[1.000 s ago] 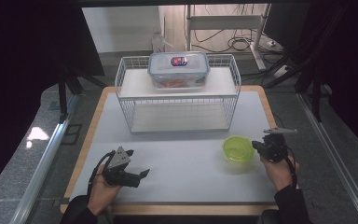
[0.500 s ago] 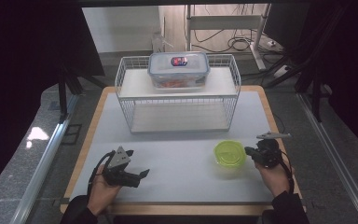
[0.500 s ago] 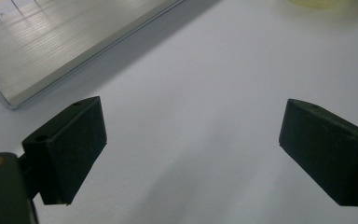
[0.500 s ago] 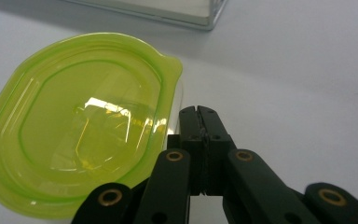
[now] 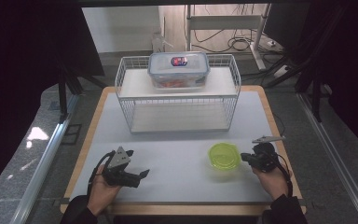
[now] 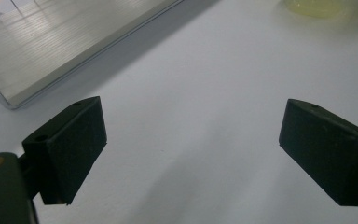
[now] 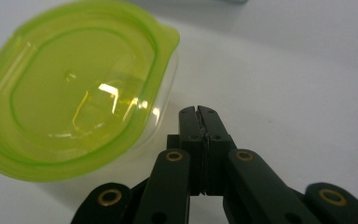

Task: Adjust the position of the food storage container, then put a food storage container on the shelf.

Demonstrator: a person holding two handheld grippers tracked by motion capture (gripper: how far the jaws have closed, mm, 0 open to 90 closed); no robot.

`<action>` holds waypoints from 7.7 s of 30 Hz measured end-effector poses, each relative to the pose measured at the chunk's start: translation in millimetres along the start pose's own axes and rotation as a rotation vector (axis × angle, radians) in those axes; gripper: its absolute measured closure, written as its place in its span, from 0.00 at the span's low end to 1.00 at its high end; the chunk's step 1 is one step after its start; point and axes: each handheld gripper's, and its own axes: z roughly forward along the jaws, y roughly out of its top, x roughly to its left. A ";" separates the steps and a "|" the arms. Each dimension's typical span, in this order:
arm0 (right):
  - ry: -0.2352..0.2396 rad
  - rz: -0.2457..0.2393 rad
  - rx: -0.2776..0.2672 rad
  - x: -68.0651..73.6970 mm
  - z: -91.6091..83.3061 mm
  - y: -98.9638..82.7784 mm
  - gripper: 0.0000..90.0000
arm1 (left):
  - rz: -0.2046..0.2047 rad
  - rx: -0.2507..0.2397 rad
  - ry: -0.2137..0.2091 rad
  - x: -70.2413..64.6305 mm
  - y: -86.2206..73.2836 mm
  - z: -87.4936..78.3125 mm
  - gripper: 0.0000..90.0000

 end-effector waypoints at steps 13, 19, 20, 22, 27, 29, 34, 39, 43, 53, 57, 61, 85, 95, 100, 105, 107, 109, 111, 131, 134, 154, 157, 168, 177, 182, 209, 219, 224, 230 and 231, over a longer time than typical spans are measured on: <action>0.095 -0.015 0.042 10.9 23.3 -0.5 1.00 | -0.001 0.005 -0.001 0.0 -0.1 1.0 0.08; 0.121 -0.042 0.065 21.7 34.1 2.2 1.00 | 0.001 0.011 -0.001 0.0 -0.3 1.7 0.08; 0.121 -0.049 0.067 23.8 35.6 2.8 1.00 | 0.000 0.012 -0.002 0.1 -0.4 1.8 0.08; 0.133 -0.054 0.067 27.5 37.9 3.9 1.00 | 0.000 0.014 -0.002 0.0 -0.5 2.1 0.08; 0.164 -0.055 0.062 37.2 44.1 7.6 1.00 | 0.001 0.021 -0.002 0.1 -0.7 2.8 0.08; 0.179 -0.059 0.066 41.9 47.9 9.0 1.00 | 0.001 0.024 -0.002 0.2 -0.7 3.2 0.08; 0.211 -0.071 0.079 55.2 57.2 12.7 1.00 | 0.000 0.029 -0.002 0.6 -1.0 3.3 0.08; 0.237 -0.093 0.084 68.7 64.8 16.4 1.00 | -0.002 0.029 -0.003 0.5 -0.9 3.2 0.08; 0.235 -0.121 0.085 75.5 67.3 18.1 1.00 | -0.005 0.031 -0.011 0.7 -0.8 2.9 0.08; 0.140 -0.171 0.035 63.2 52.2 19.2 0.89 | -0.009 0.046 -0.036 -2.9 0.6 4.7 0.08; 0.130 -0.170 0.015 57.4 43.6 18.5 0.81 | -0.004 0.047 -0.034 -2.2 -0.1 5.2 0.08; 0.141 -0.160 -0.005 50.4 36.2 18.0 0.69 | 0.010 0.054 -0.031 -1.9 -1.3 6.3 0.08; 0.170 -0.103 -0.134 45.1 15.6 27.1 0.27 | 0.023 0.059 -0.027 -1.8 -2.6 8.1 0.08; 0.306 -0.028 -0.118 50.6 18.2 40.3 0.48 | 0.025 0.067 -0.025 -1.8 -2.8 9.2 0.08; 0.343 -0.024 -0.085 53.9 29.3 43.1 0.56 | 0.027 0.068 -0.025 -2.1 -2.8 9.6 0.08; 0.359 -0.002 -0.039 59.6 39.0 45.9 0.66 | 0.030 0.070 -0.026 -2.2 -2.8 9.8 0.08; 0.363 0.009 -0.020 60.7 43.0 46.1 0.70 | 0.030 0.070 -0.026 -2.1 -2.9 9.7 0.08; 0.385 0.044 -0.014 59.2 45.1 46.3 0.76 | 0.029 0.070 -0.026 -2.2 -2.9 9.6 0.08; 0.394 0.067 -0.003 57.6 46.3 45.7 0.82 | 0.029 0.070 -0.027 -2.3 -2.8 9.6 0.08; 0.494 0.175 0.016 56.8 50.8 46.6 0.91 | 0.035 0.073 -0.023 -2.9 -2.8 9.5 0.08; 0.502 0.178 0.001 56.3 48.6 47.5 0.91 | 0.036 0.074 -0.022 -2.9 -2.9 9.5 0.08; 0.477 0.210 0.035 49.7 53.1 43.4 0.85 | 0.039 0.078 -0.024 -3.3 -2.7 9.7 0.08; 0.498 0.214 0.045 50.8 52.7 44.1 0.90 | 0.039 0.078 -0.024 -3.2 -2.8 9.8 0.08; 0.502 0.220 -0.008 50.2 41.0 49.1 0.92 | 0.040 0.078 -0.023 -3.1 -2.8 9.9 0.08; 0.537 0.258 -0.075 40.1 28.8 56.4 0.92 | 0.037 0.074 -0.020 -3.0 -2.6 9.7 0.08; 0.567 0.274 -0.120 37.2 20.1 65.6 0.92 | 0.035 0.072 -0.020 -2.9 -2.7 9.6 0.08; 0.635 0.248 -0.335 37.4 -47.1 156.7 0.92 | 0.039 0.069 -0.020 -1.5 -2.8 9.1 0.08; 0.642 0.245 -0.393 43.9 -65.8 200.1 0.93 | 0.034 0.065 -0.024 -1.6 -2.8 8.9 0.08; 0.629 0.250 -0.415 46.2 -69.6 224.1 0.94 | 0.034 0.066 -0.026 -1.5 -2.7 8.4 0.08; 0.568 0.268 -0.434 46.6 -67.1 254.0 0.94 | 0.035 0.062 -0.027 -1.2 -2.7 8.0 0.08; 0.568 0.276 -0.436 46.2 -64.3 258.6 0.94 | 0.034 0.062 -0.028 -1.2 -2.7 8.0 0.08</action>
